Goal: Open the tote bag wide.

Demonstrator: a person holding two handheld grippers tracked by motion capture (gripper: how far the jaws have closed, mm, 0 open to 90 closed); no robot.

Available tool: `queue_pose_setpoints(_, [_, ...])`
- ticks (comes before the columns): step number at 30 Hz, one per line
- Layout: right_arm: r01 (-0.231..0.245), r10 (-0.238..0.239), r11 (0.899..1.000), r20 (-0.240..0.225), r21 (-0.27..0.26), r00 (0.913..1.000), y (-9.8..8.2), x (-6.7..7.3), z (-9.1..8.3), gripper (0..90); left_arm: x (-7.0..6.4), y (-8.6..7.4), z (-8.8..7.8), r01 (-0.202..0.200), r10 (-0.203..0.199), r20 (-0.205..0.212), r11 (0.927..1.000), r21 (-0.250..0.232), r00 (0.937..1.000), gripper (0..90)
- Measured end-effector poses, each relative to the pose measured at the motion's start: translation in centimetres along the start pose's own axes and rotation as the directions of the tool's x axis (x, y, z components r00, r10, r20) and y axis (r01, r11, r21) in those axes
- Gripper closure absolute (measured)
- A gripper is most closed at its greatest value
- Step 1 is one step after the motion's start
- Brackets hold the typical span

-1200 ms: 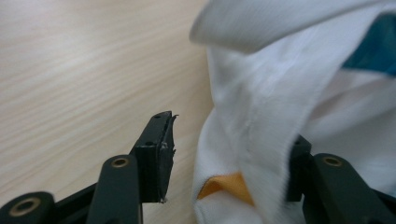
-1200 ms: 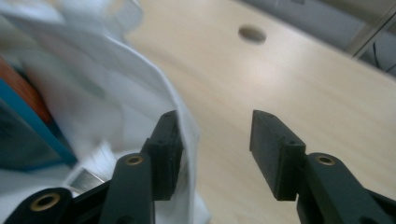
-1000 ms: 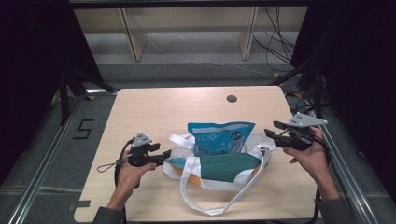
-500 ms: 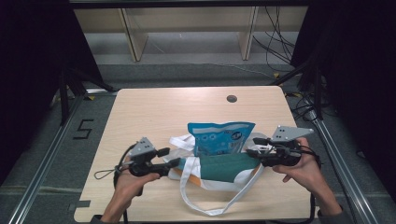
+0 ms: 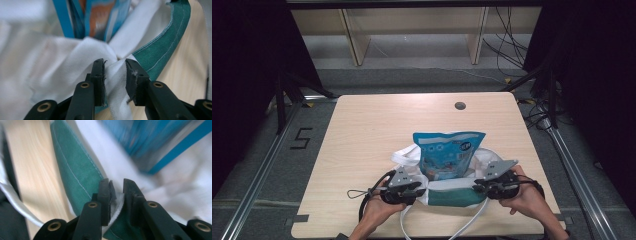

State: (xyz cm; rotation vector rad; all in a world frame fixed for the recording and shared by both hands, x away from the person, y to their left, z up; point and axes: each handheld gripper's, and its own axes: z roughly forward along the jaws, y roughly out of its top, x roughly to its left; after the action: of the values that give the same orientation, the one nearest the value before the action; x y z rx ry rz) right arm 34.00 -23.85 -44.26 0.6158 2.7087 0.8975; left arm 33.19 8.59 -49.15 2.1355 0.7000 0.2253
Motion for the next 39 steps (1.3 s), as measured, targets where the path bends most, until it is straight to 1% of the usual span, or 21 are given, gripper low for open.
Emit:
queue_pose_setpoints(2, [0.011, -0.010, 0.999, -0.017, 0.040, 0.9998, -1.0, -0.1, 1.9, 77.7, -0.1, -0.6, 1.0, -0.022, 0.023, -0.026, 0.9988, 0.043, 0.9994, 69.9])
queue_pose_setpoints(4, [-0.044, 0.044, 0.998, 0.001, 0.038, 0.9990, -1.4, -0.3, 2.6, 78.5, 0.2, -0.7, 1.2, -0.001, 0.001, -0.011, 0.9992, 0.039, 0.9999, 70.2])
queue_pose_setpoints(5, [-0.025, 0.025, 0.999, -0.017, 0.035, 0.9995, -1.4, -0.6, 2.7, 78.9, 0.4, -0.7, 1.2, 0.004, -0.004, -0.007, 0.9991, 0.043, 1.0000, 70.3])
queue_pose_setpoints(6, [-0.057, 0.057, 0.998, -0.003, 0.040, 0.9984, -1.5, -0.5, 2.9, 79.3, 0.4, -0.7, 1.3, 0.003, -0.003, -0.008, 0.9992, 0.041, 1.0000, 70.3])
queue_pose_setpoints(8, [-0.062, 0.061, 0.997, 0.026, 0.044, 0.9978, -1.5, -0.3, 3.6, 80.6, 0.3, -0.6, 1.4, -0.016, 0.019, -0.044, 0.9985, 0.052, 0.9988, 70.3])
queue_pose_setpoints(14, [-0.076, 0.073, 0.997, 0.075, 0.034, 0.9945, -1.2, -0.8, 4.3, 80.8, 1.2, 0.0, 1.9, -0.006, 0.011, -0.082, 0.9986, 0.053, 0.9966, 70.1])
queue_pose_setpoints(18, [-0.091, 0.090, 0.996, 0.050, 0.015, 0.9947, -1.2, -1.4, 4.4, 79.7, 1.4, 0.2, 1.5, -0.009, 0.013, -0.071, 0.9978, 0.066, 0.9974, 69.5])
queue_pose_setpoints(20, [-0.087, 0.087, 0.996, 0.048, -0.006, 0.9951, -1.3, -1.5, 4.0, 75.1, 1.4, 0.7, 0.9, -0.016, 0.020, -0.066, 0.9983, 0.055, 0.9976, 66.8])
queue_pose_setpoints(22, [-0.098, 0.099, 0.995, 0.061, -0.029, 0.9932, -1.1, -1.3, 3.1, 60.5, 1.2, 1.4, -0.4, -0.016, 0.017, -0.053, 0.9994, 0.030, 0.9984, 61.3])
queue_pose_setpoints(23, [-0.061, 0.064, 0.997, 0.055, -0.054, 0.9964, -1.0, -1.5, 2.4, 57.4, 1.2, 1.7, -1.2, -0.013, 0.013, -0.052, 0.9999, 0.005, 0.9986, 59.0])
queue_pose_setpoints(25, [-0.071, 0.074, 0.989, 0.024, -0.128, 0.9970, -0.4, -1.8, 0.5, 54.8, 1.5, 2.6, -3.2, 0.013, -0.017, -0.056, 0.9970, -0.077, 0.9983, 53.9])
queue_pose_setpoints(27, [-0.080, 0.090, 0.971, 0.032, -0.226, 0.9954, 0.2, -2.5, -1.5, 52.3, 2.2, 3.4, -5.1, -0.004, -0.007, -0.115, 0.9954, -0.096, 0.9934, 52.0])
queue_pose_setpoints(28, [-0.094, 0.110, 0.959, 0.045, -0.269, 0.9930, 0.5, -2.8, -2.3, 52.1, 2.6, 3.8, -5.9, -0.004, -0.015, -0.152, 0.9922, -0.125, 0.9882, 51.8])
queue_pose_setpoints(30, [-0.103, 0.147, 0.939, 0.114, -0.328, 0.9825, 1.0, -3.8, -3.6, 52.1, 3.6, 4.2, -6.8, 0.010, -0.042, -0.208, 0.9879, -0.155, 0.9772, 48.4])
queue_pose_setpoints(31, [-0.097, 0.155, 0.938, 0.152, -0.333, 0.9761, 1.2, -4.3, -4.0, 52.3, 4.1, 4.3, -7.0, 0.011, -0.046, -0.222, 0.9878, -0.156, 0.9739, 47.3])
queue_pose_setpoints(32, [-0.098, 0.159, 0.943, 0.175, -0.317, 0.9716, 1.4, -4.8, -4.2, 52.5, 4.4, 4.3, -6.8, 0.014, -0.050, -0.241, 0.9890, -0.147, 0.9692, 45.6])
queue_pose_setpoints(33, [-0.069, 0.139, 0.950, 0.215, -0.305, 0.9667, 1.6, -5.4, -4.0, 52.5, 4.8, 4.2, -6.5, 0.020, -0.050, -0.242, 0.9920, -0.125, 0.9689, 44.2])
queue_pose_setpoints(35, [-0.059, 0.127, 0.967, 0.268, -0.248, 0.9550, 1.8, -6.4, -3.2, 53.0, 5.5, 4.0, -5.2, 0.060, -0.082, -0.224, 0.9929, -0.103, 0.9710, 41.9])
queue_pose_setpoints(37, [-0.070, 0.126, 0.974, 0.265, -0.214, 0.9561, 2.0, -7.3, -2.0, 60.4, 6.1, 4.0, -4.0, 0.029, -0.041, -0.261, 0.9984, -0.048, 0.9645, 41.3])
queue_pose_setpoints(38, [-0.062, 0.117, 0.976, 0.257, -0.210, 0.9593, 2.1, -7.8, -1.4, 69.8, 6.3, 4.2, -3.4, 0.023, -0.037, -0.262, 0.9982, -0.056, 0.9643, 46.5])
queue_pose_setpoints(39, [-0.052, 0.101, 0.978, 0.241, -0.204, 0.9651, 2.2, -8.2, -0.9, 77.8, 6.8, 4.4, -3.1, -0.011, -0.003, -0.248, 0.9983, -0.056, 0.9688, 57.7])
